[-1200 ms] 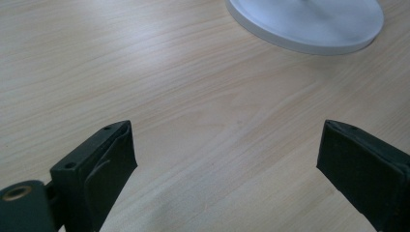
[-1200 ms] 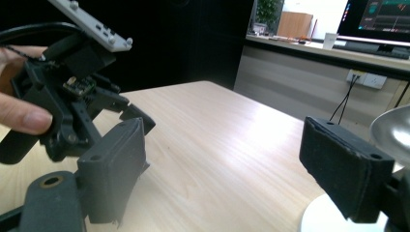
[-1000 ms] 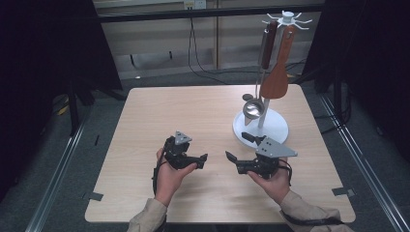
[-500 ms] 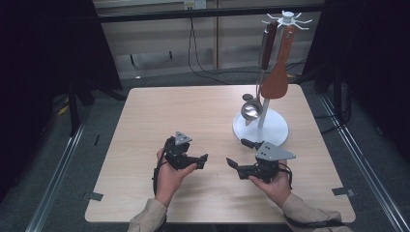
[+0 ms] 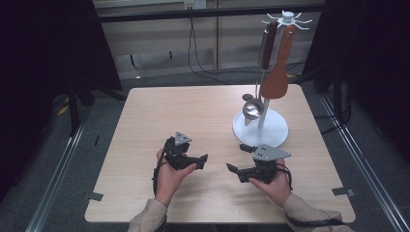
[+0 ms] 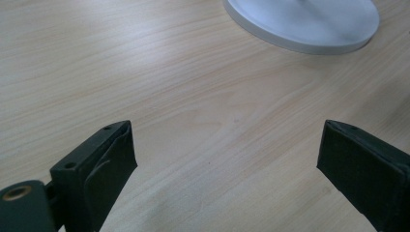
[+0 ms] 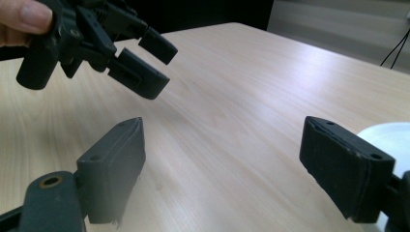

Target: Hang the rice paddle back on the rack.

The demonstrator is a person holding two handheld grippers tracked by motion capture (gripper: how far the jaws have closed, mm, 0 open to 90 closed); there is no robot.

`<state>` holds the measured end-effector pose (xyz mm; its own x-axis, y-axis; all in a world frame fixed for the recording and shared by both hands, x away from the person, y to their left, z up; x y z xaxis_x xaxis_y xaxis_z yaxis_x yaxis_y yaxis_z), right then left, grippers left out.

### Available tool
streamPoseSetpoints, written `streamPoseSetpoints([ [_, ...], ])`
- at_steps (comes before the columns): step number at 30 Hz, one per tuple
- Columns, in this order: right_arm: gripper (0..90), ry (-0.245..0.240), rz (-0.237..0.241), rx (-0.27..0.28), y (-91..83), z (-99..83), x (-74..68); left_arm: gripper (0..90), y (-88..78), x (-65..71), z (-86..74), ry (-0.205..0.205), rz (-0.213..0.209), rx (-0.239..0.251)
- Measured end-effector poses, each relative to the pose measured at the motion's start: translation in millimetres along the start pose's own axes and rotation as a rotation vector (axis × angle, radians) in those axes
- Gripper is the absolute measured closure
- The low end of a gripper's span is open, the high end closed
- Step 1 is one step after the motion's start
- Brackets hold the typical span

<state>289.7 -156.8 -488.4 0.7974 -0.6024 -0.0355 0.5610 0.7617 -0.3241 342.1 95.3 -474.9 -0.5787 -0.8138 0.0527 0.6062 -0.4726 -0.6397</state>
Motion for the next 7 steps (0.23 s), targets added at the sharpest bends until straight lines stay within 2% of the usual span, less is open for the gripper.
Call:
streamPoseSetpoints([
  [3, 16.5, -0.008, 0.005, -0.009, 1.0, -1.3, -1.0, 6.1, 0.6, 0.3, -0.1, 0.004, -0.004, -0.003],
  [5, 16.4, -0.005, 0.019, -0.01, 1.0, -0.9, -1.9, 6.1, 2.5, 1.3, -0.8, -0.011, -0.002, 0.0],
  [7, 16.2, -0.008, 0.027, -0.022, 0.3, -1.0, -1.8, 6.0, 2.1, -0.2, -1.6, 0.019, -0.002, -0.021],
])
Point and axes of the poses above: each handheld gripper's, and its own axes: y roughly forward along the jaws, z roughly out of its top, x roughly to its right, the point moved 2 cm from there along y, roughly forward along the jaws, and after that the axes turned 5 degrees about z, right-handed, at the moved point
